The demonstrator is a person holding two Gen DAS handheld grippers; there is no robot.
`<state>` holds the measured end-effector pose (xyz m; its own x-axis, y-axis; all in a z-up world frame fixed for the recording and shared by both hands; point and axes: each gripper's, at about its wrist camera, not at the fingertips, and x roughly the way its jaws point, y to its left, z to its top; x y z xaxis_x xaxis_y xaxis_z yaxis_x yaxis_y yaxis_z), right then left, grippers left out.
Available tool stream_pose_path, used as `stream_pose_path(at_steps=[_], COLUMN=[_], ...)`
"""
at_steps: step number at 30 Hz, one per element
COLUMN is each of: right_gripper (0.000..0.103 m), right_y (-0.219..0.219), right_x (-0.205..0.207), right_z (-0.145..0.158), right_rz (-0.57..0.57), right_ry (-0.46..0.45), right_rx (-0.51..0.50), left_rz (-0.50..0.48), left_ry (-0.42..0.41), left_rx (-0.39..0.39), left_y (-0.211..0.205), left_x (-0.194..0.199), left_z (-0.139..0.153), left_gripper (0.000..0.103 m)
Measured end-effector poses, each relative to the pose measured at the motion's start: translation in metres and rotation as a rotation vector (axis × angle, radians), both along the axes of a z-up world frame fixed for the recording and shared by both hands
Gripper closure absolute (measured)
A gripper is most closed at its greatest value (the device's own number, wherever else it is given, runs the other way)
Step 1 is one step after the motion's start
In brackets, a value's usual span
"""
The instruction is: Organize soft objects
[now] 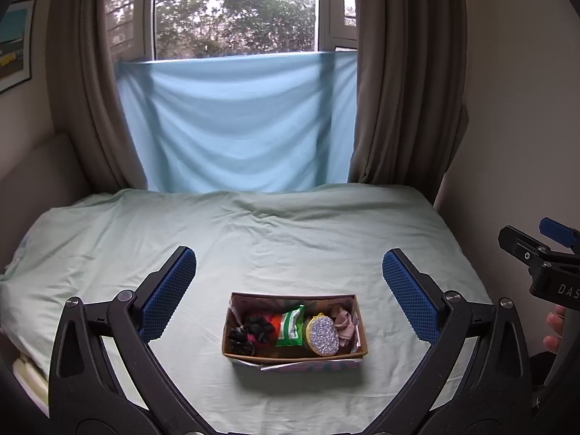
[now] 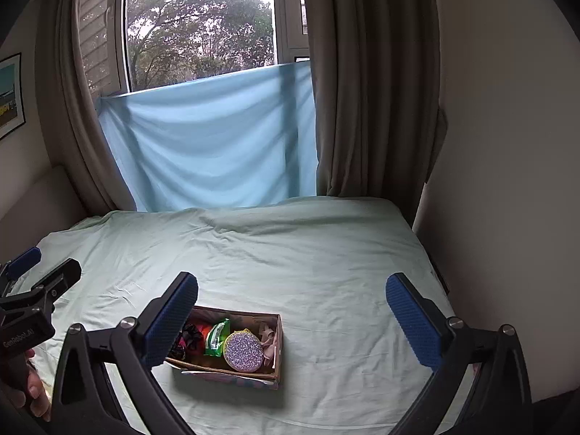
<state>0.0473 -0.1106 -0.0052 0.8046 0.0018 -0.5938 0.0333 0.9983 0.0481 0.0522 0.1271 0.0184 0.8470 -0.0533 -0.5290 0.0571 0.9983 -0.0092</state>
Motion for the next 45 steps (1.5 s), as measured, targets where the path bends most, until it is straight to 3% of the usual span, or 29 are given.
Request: stream_pose_path(at_steps=[45], right_gripper=[0.000], right_y=[-0.015], right_x=[0.006], right_z=[0.003], right_rz=[-0.022], right_ry=[-0.043], right_rx=[-0.024], left_rz=[0.032], left_ry=[-0.056], left_rx=[-0.008], left_y=[-0.009], left_x=[0.003], left_z=[-0.002], left_gripper=[0.000])
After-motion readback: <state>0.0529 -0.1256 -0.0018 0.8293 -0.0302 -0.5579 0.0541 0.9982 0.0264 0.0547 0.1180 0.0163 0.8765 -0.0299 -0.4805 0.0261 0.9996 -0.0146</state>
